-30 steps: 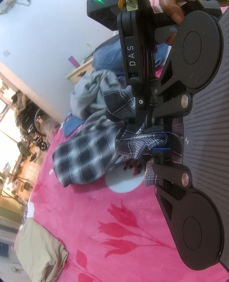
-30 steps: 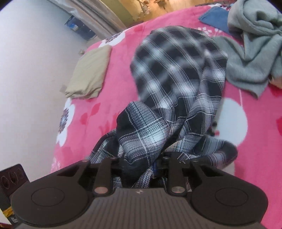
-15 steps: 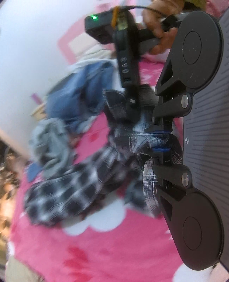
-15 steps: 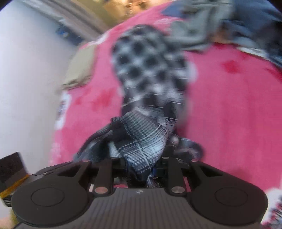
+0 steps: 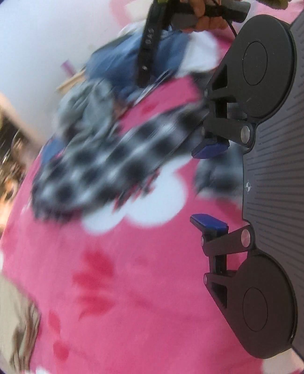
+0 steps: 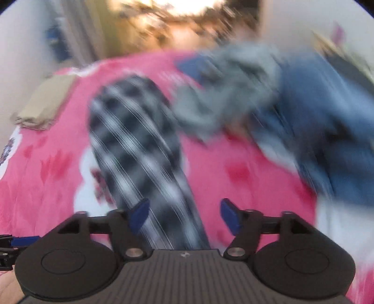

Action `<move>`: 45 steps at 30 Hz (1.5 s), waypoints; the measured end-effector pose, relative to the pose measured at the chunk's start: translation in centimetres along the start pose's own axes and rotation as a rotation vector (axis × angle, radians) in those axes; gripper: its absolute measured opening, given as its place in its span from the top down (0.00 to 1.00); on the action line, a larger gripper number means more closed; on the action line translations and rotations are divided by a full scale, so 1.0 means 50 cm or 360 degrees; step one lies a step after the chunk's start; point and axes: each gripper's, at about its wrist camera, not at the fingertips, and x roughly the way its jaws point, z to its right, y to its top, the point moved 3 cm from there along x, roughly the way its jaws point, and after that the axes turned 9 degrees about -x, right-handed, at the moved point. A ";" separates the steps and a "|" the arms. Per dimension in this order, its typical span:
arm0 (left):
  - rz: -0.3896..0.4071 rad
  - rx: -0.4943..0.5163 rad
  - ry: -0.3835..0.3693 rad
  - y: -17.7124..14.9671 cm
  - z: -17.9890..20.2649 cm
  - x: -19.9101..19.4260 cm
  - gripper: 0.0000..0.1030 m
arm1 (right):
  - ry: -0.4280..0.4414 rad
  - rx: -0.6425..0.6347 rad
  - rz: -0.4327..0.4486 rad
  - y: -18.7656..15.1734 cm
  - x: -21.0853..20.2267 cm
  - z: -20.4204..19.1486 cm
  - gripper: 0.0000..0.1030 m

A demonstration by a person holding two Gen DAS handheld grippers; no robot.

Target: Fold clothes

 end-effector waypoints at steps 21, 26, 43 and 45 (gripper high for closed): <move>0.0151 -0.0023 0.0100 0.183 -0.005 0.128 0.40 | 0.0053 0.0671 0.0211 0.074 0.098 0.167 0.96; 0.0074 0.0069 0.0030 0.190 0.061 0.186 0.38 | 0.0000 0.0975 0.0094 -0.057 0.048 0.281 0.97; 0.0052 0.0145 0.0216 0.132 0.116 0.215 0.37 | -0.0039 -0.0586 0.0359 -0.017 0.076 0.035 0.43; 0.0084 0.0129 0.0261 0.130 0.100 0.193 0.37 | 0.0000 -0.0851 0.0360 0.012 0.141 -0.036 0.38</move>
